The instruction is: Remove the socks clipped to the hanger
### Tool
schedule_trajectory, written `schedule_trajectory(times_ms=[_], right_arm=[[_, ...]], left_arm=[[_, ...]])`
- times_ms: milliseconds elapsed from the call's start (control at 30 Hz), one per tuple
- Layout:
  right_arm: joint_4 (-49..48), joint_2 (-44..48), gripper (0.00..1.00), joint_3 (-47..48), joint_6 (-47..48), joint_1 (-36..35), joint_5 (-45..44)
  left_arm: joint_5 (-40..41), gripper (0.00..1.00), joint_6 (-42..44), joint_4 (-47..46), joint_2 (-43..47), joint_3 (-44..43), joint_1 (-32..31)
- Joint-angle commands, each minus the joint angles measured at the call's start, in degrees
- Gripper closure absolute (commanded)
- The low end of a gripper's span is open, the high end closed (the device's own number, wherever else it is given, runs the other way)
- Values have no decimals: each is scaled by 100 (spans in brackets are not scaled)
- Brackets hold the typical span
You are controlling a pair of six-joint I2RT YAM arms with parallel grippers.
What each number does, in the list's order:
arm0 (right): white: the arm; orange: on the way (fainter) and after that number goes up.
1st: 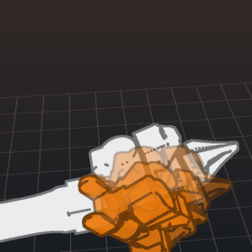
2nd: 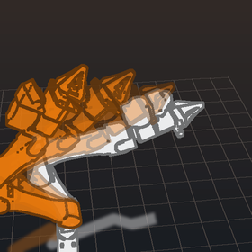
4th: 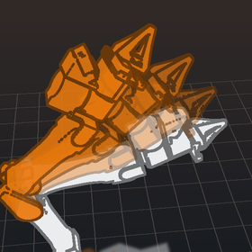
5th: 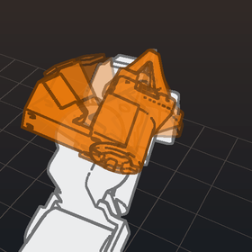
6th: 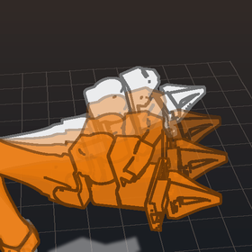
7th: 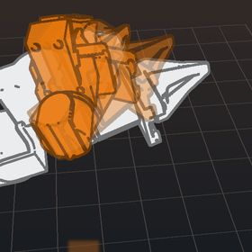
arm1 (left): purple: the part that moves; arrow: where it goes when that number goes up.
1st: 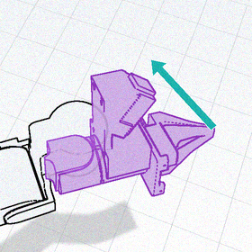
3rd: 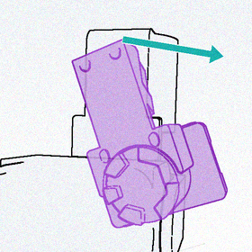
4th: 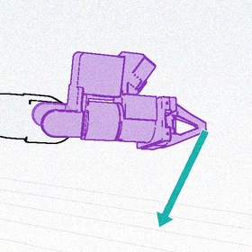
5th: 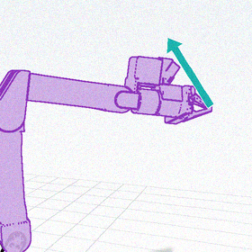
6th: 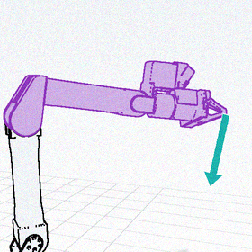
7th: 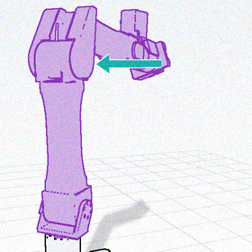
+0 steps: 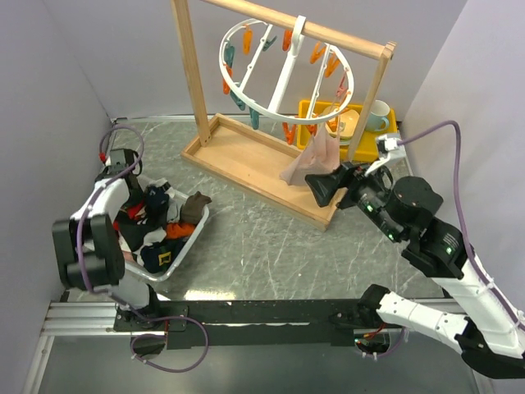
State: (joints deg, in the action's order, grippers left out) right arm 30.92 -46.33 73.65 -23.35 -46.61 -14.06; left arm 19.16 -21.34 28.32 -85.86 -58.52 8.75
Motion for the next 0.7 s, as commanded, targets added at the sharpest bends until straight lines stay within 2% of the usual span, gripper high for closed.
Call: schedule_trajectory(times_ms=[0, 67, 100, 133, 267, 333, 400, 433, 467, 500, 533, 600, 667], right_arm=[[-103, 544, 10, -280, -64, 20, -158], [-51, 642, 10, -359, -64, 20, -237], [45, 703, 10, -360, -55, 20, -263], [90, 730, 10, -360, -38, 20, -298], [239, 835, 7, -403, 111, 20, -404], [283, 880, 6, -465, 173, 20, -430], [310, 932, 5, -605, 147, 20, -387], [310, 941, 5, -667, 112, 20, -308], [318, 950, 4, -815, 94, 20, -229], [318, 967, 3, -895, 51, 20, -11], [318, 985, 0, -974, 33, 20, 113], [178, 1090, 0, -1273, -46, 20, 420], [38, 1204, 0, -1580, -108, 20, 492]], left_arm=[[-861, 89, -124, 121, -431, -291, 118], [-748, 78, -133, 8, -221, -204, 118], [-608, 68, -142, -54, 171, -64, 126], [-476, 63, -194, -115, 393, 7, 118], [-132, 53, -300, -107, 1587, 104, -14], [-193, 50, -335, 33, 1914, 69, -66], [-254, 43, -362, 147, 2327, 17, -189], [-342, 38, -414, 183, 2459, -10, -225], [-395, 27, -449, 209, 2669, -28, -321], [-447, 21, -493, 236, 2767, -62, -365], [-544, 17, -563, 332, 2846, -98, -400], [-729, 6, -634, 481, 3031, -229, -541], [-930, 1, -713, 622, 3206, -300, -698]])
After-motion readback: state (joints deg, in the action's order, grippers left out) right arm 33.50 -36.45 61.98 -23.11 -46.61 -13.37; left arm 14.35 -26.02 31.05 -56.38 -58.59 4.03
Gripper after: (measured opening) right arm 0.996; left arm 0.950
